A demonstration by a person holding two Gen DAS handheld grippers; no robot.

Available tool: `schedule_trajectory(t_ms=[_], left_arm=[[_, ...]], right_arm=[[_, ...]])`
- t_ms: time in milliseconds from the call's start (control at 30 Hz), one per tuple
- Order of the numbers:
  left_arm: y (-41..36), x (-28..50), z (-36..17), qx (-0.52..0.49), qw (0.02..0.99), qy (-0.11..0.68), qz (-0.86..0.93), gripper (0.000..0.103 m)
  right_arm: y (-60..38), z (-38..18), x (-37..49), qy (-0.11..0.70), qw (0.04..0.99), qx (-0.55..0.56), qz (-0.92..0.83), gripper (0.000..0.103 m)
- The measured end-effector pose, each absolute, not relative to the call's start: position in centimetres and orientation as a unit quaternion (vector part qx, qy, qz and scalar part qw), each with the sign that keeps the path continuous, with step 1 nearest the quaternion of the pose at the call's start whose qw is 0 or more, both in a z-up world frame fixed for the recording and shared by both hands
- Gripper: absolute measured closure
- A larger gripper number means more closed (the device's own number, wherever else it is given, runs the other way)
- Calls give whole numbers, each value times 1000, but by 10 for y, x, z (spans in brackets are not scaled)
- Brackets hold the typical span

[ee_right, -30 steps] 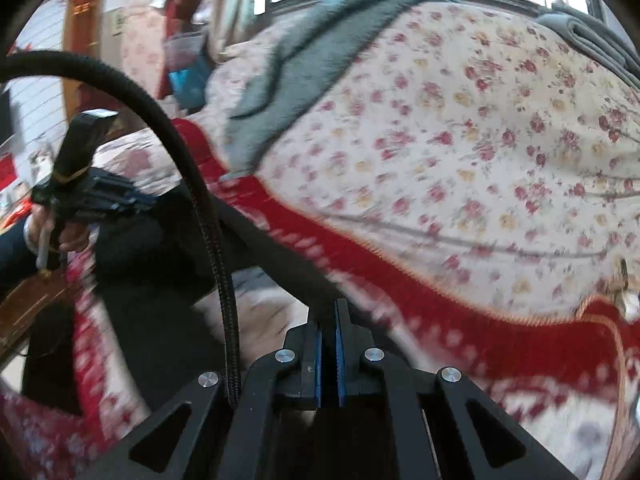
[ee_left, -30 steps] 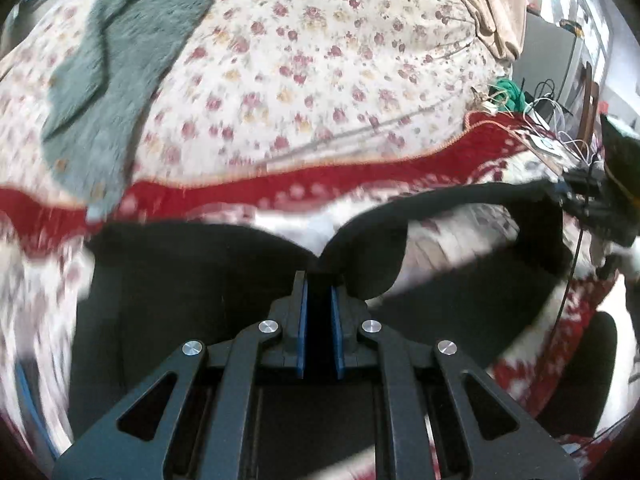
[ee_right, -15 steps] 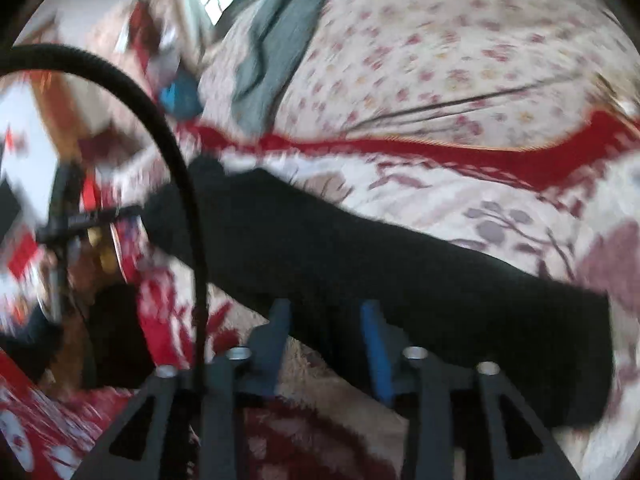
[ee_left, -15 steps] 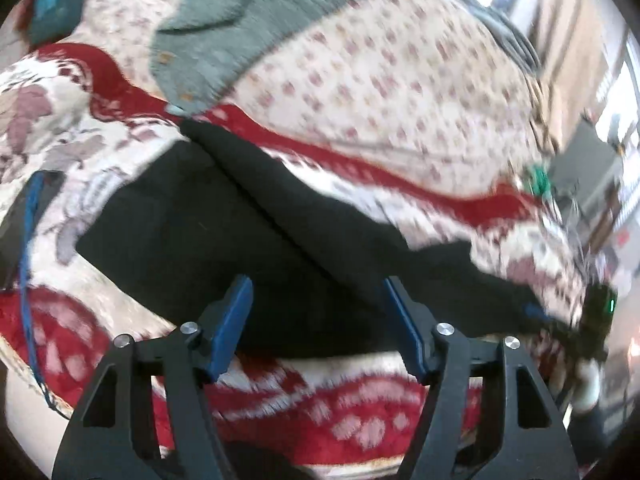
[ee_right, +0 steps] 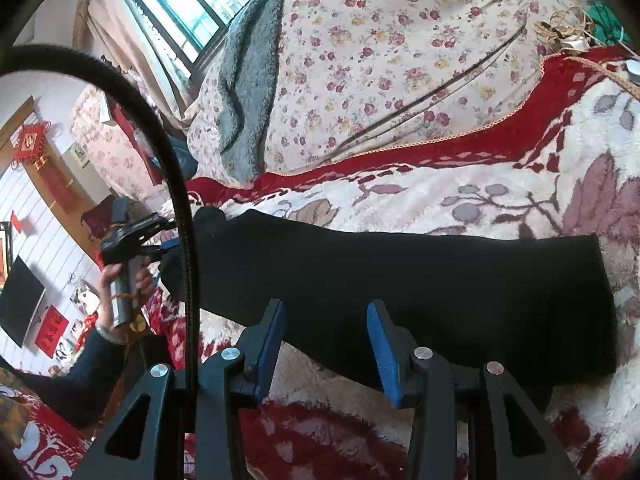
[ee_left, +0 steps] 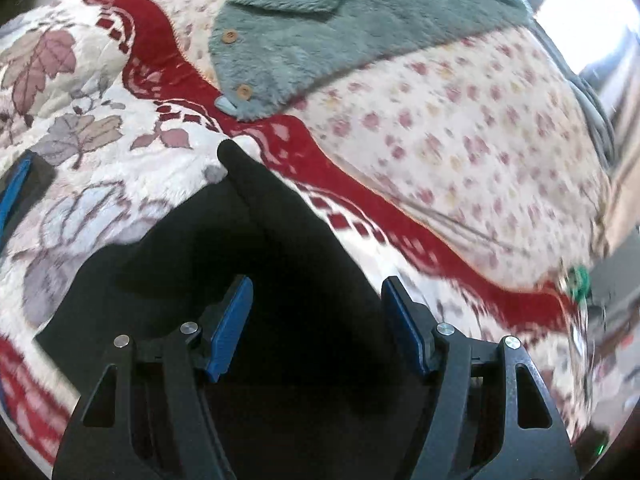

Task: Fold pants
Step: 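Lift and fold the pants in half with both grippers toward each other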

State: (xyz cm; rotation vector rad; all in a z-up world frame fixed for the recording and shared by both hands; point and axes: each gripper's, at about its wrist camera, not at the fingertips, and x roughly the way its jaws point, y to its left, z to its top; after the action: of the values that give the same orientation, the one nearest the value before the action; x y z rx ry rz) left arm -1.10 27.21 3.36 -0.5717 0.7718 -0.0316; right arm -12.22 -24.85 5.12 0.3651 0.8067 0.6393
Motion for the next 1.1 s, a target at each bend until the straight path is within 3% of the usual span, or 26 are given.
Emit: schedule_trajectory(t_ms=[100, 133, 167, 200, 233, 300, 533, 667, 733, 800, 867, 967, 1100], left_arm=[[274, 15, 25, -296, 871, 391, -19, 37], [274, 20, 22, -301, 871, 389, -20, 42], [274, 22, 21, -298, 872, 388, -16, 54], [273, 23, 20, -290, 872, 394, -7, 85], [271, 23, 19, -278, 873, 402, -1, 95], [268, 12, 25, -264, 884, 386, -5, 98], [287, -92, 62, -246, 922, 297, 32, 98], [294, -115, 38, -237, 908, 329, 106, 98], [293, -111, 22, -236, 894, 361, 121, 98], [295, -109, 7, -245, 883, 378, 129, 97], [295, -113, 5, -254, 884, 372, 127, 95], [298, -124, 11, -267, 887, 353, 133, 83], [300, -140, 23, -268, 893, 327, 156, 82]], right_arm=[[-252, 47, -122, 392, 854, 174, 296, 62], [-253, 45, -122, 394, 853, 176, 294, 62], [-255, 44, -122, 395, 852, 180, 292, 62], [-256, 43, -121, 396, 851, 183, 291, 62], [-257, 43, -121, 396, 851, 186, 290, 62], [-257, 43, -122, 396, 851, 188, 290, 62], [-264, 48, -128, 392, 853, 191, 285, 62], [-278, 48, -128, 391, 856, 215, 259, 60], [-290, 51, -130, 388, 862, 230, 233, 52], [-302, 57, -133, 389, 869, 228, 203, 51], [-315, 64, -140, 386, 880, 216, 175, 51], [-331, 66, -148, 399, 884, 203, 134, 51], [-336, 69, -150, 407, 883, 193, 132, 51]])
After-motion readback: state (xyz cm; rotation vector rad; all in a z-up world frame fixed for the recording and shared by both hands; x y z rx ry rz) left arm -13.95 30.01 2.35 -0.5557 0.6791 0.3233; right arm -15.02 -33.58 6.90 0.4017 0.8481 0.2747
